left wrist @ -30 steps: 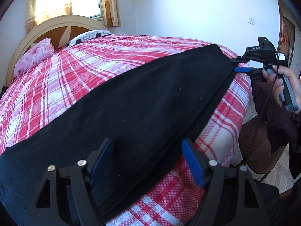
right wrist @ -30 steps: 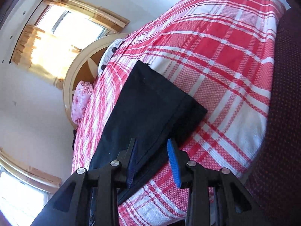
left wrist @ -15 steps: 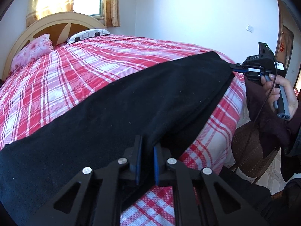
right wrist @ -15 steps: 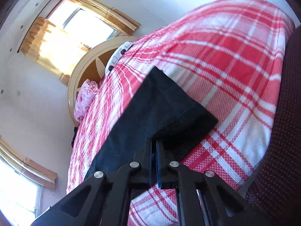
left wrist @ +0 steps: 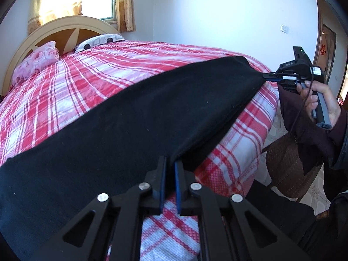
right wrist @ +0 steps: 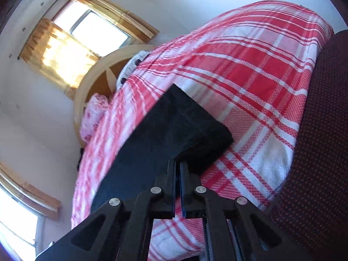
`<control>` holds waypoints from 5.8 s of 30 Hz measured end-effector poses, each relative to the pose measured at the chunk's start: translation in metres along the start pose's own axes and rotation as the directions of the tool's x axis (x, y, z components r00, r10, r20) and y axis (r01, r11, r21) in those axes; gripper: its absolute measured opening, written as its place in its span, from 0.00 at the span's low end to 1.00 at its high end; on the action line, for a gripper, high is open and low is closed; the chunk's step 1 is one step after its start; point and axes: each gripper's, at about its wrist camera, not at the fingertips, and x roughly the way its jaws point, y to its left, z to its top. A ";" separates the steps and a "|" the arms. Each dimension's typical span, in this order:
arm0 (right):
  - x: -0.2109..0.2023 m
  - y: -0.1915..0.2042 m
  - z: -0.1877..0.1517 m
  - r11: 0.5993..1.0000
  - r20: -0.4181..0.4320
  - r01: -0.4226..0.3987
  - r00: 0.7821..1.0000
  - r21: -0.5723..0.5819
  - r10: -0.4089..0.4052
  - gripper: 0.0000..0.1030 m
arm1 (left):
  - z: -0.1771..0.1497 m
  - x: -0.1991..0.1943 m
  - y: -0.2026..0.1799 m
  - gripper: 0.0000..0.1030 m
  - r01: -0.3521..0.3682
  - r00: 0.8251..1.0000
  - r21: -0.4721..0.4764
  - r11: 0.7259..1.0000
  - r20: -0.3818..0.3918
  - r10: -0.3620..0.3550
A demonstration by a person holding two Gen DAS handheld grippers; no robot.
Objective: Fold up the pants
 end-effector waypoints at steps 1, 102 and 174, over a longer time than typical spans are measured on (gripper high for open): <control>0.002 -0.003 0.000 1.000 -0.007 0.004 1.000 0.010 -0.003 0.03 | -0.001 0.000 -0.001 0.08 -0.002 1.000 0.005 1.000 0.000 0.002; 0.271 0.457 -0.278 0.771 -0.833 -0.589 0.533 -0.243 0.145 0.05 | -0.088 -0.087 0.158 1.00 -0.433 0.881 -0.464 0.773 -0.035 0.472; 0.082 0.333 -0.338 0.416 -0.363 -0.350 0.931 -0.839 0.049 0.52 | -0.157 -0.180 0.275 0.71 -0.551 0.792 -0.649 0.524 -0.211 0.573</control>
